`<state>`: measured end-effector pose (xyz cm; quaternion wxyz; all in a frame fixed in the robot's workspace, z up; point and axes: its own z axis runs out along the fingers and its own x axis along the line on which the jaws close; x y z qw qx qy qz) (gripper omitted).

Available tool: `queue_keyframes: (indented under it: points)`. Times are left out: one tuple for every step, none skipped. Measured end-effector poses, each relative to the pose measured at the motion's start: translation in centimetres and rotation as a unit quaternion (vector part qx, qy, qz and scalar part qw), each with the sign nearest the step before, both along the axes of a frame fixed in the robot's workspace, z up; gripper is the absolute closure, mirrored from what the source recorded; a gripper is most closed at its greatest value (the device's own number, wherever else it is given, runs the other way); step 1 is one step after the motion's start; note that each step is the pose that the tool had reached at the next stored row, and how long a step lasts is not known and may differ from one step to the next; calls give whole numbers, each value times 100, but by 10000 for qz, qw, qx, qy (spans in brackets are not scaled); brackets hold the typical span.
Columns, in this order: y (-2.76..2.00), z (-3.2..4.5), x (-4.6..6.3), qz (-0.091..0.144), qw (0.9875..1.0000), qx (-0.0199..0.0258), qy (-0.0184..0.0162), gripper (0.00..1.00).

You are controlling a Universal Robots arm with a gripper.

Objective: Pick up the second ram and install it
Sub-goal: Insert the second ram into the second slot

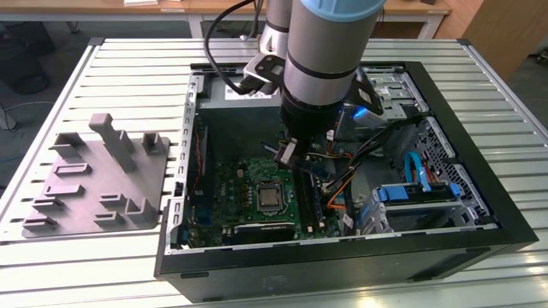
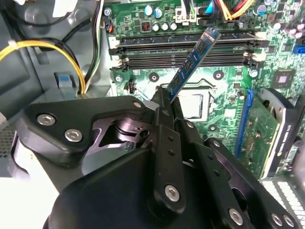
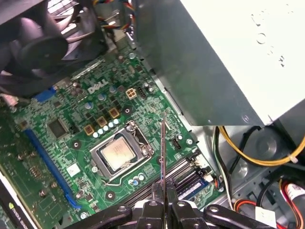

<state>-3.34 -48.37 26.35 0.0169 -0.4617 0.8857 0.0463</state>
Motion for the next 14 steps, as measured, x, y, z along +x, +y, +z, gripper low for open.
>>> queue_keyframes:
  points:
    - [0, 0, 0, -59, 10000, 0, 0, 86]
    - [0, 0, 0, -118, 9999, 0, 0, 86]
    - [0, -1, 0, -175, 9998, 0, 0, 86]
    - [0, -1, 0, -233, 9997, 0, 0, 86]
    - [0, -1, 0, -290, 9996, 0, 0, 86]
    - [0, -1, 0, -350, 9994, 0, 0, 86]
    - [0, -2, 0, -408, 9992, 0, 0, 86]
    - [0, -2, 0, -467, 9989, 0, 0, 86]
    - [0, -2, 0, -525, 9986, 0, 0, 86]
    - [0, -2, 0, -584, 9983, 0, 0, 86]
    - [0, -3, 0, -644, 9979, 0, 0, 86]
    - [0, -3, 0, -710, 9975, 0, 0, 86]
    - [0, -3, 0, -770, 9970, 0, 0, 86]
    - [0, -3, 0, -827, 9966, 0, 0, 86]
